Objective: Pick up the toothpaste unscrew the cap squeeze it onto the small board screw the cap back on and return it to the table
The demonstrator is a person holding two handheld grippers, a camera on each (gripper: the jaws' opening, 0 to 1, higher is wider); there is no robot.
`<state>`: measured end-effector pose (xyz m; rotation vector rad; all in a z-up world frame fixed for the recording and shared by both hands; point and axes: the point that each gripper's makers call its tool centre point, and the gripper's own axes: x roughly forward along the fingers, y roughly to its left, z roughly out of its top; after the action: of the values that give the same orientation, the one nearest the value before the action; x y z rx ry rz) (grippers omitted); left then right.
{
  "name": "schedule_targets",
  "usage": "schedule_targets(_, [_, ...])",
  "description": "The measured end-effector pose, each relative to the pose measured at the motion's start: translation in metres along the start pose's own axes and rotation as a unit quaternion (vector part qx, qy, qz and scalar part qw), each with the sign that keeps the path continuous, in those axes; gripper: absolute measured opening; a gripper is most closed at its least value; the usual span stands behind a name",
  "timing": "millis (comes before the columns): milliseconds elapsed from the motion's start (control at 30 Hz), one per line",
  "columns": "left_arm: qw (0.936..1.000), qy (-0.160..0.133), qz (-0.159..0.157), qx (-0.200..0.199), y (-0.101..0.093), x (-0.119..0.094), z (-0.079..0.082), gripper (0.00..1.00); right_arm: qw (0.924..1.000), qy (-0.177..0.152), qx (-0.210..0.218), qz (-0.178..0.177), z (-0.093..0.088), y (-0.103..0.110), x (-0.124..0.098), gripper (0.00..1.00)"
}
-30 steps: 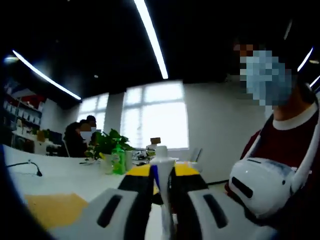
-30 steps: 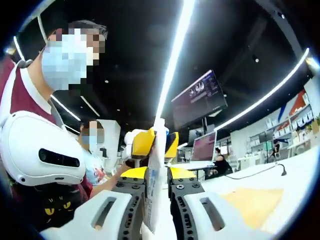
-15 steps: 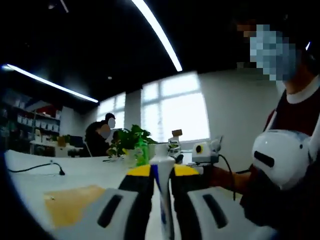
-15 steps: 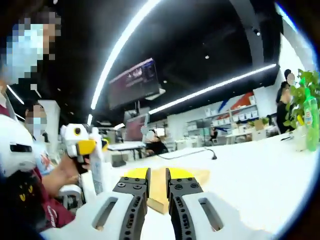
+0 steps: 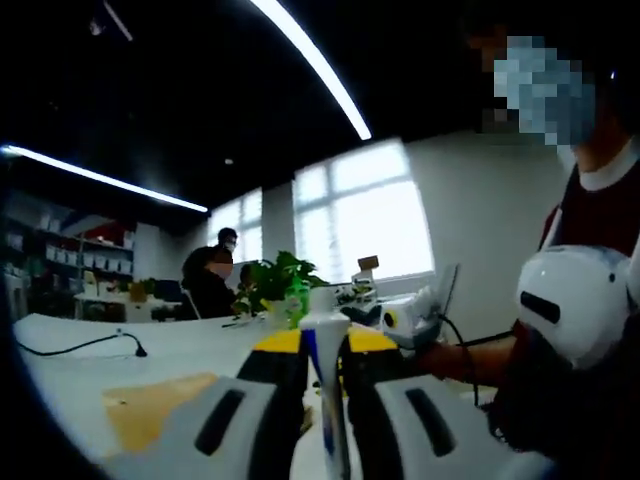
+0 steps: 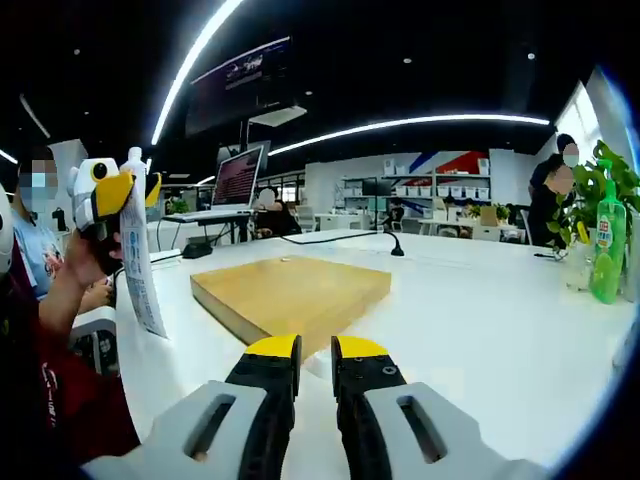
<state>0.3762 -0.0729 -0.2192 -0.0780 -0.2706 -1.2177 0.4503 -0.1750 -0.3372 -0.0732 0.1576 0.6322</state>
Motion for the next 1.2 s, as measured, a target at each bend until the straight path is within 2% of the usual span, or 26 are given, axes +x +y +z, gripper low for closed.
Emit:
schedule_targets(133, [1.0, -0.004, 0.004, -0.002, 0.003, -0.002, 0.0, 0.13, 0.9997, 0.018, -0.015, -0.006, -0.005, -0.001, 0.006, 0.12])
schedule_targets(333, [1.0, -0.005, 0.008, 0.0, 0.004, -0.003, 0.002, 0.13, 0.9993, 0.038, -0.005, -0.004, -0.013, -0.002, 0.01, 0.13])
schedule_targets(833, [0.9999, -0.007, 0.011, 0.003, 0.004, -0.004, 0.005, 0.13, 0.9974, 0.068, -0.024, -0.008, -0.02, -0.005, 0.02, 0.14])
schedule_targets(1200, [0.9998, -0.008, 0.016, 0.0, 0.006, -0.004, 0.004, 0.13, 0.9963, 0.084, -0.013, -0.007, -0.027, -0.005, 0.023, 0.11])
